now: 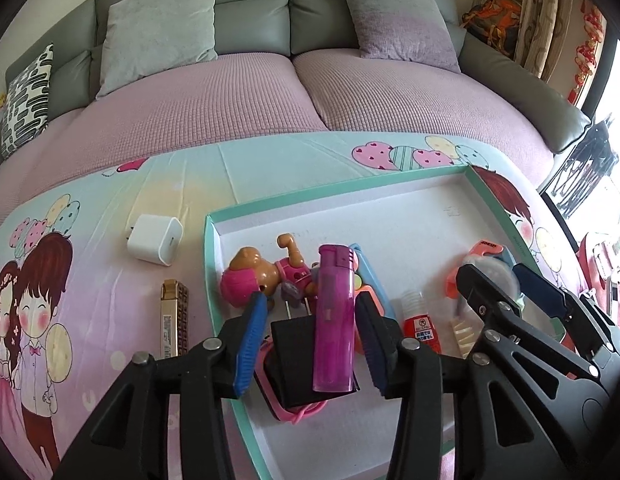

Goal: Organize rigid objects
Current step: 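Release the watch into the tray with the right tool while the left tool releases the lighter, then move both tools back to the gold harmonica and white charger plug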

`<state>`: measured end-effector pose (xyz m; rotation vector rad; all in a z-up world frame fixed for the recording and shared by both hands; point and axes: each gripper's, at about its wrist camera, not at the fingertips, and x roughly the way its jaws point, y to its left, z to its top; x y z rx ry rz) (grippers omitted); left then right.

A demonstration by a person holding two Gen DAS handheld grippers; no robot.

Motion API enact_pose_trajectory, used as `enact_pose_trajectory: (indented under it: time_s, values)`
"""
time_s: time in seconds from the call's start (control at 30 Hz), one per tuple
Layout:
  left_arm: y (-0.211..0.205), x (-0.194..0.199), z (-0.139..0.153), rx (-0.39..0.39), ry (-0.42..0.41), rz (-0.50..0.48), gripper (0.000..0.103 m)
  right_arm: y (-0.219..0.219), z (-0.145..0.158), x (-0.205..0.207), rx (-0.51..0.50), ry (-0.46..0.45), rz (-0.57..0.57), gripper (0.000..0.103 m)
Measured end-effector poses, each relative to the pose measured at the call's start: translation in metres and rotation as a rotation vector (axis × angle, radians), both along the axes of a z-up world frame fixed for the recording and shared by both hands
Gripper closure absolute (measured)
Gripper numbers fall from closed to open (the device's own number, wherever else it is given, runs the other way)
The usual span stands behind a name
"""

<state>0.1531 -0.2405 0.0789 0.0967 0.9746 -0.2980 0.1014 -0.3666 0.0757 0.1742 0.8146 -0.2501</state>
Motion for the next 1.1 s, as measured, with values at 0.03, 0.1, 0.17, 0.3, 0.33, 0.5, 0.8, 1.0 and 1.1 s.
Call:
enact_pose_trajectory:
  time_s: [0.03, 0.1, 0.17, 0.3, 0.33, 0.5, 0.8, 1.0, 1.1]
  values:
    - [0.001, -0.001, 0.001, 0.001, -0.004, 0.002, 0.051, 0.0, 0.001, 0.0, -0.002, -0.002, -0.003, 0.043]
    - [0.001, -0.001, 0.003, 0.005, -0.015, 0.006, 0.047, -0.002, 0.003, -0.001, 0.001, -0.009, -0.006, 0.043]
    - [0.001, -0.001, 0.005, 0.008, -0.024, 0.003, 0.047, -0.002, 0.004, -0.002, 0.008, -0.015, -0.008, 0.04]
    - [0.005, -0.001, 0.008, 0.019, -0.042, 0.016, 0.047, -0.004, 0.006, -0.004, 0.016, -0.027, -0.016, 0.031]
    - [0.006, -0.001, 0.009, 0.016, -0.042, 0.02, 0.047, -0.004, 0.007, -0.004, 0.024, -0.031, -0.015, 0.031]
    - [0.015, 0.001, 0.01, 0.013, -0.047, 0.055, 0.047, -0.002, 0.006, -0.003, 0.024, -0.032, -0.007, 0.03]
    - [0.037, 0.01, 0.007, 0.057, -0.067, 0.153, 0.015, -0.005, 0.004, -0.002, 0.048, -0.037, -0.022, 0.018]
    - [0.054, 0.015, 0.001, 0.062, -0.061, 0.22, 0.014, -0.006, 0.002, -0.002, 0.058, -0.037, -0.028, 0.014]
    - [0.062, 0.017, 0.0, 0.06, -0.063, 0.252, 0.008, -0.008, 0.002, -0.002, 0.064, -0.049, -0.037, 0.0]
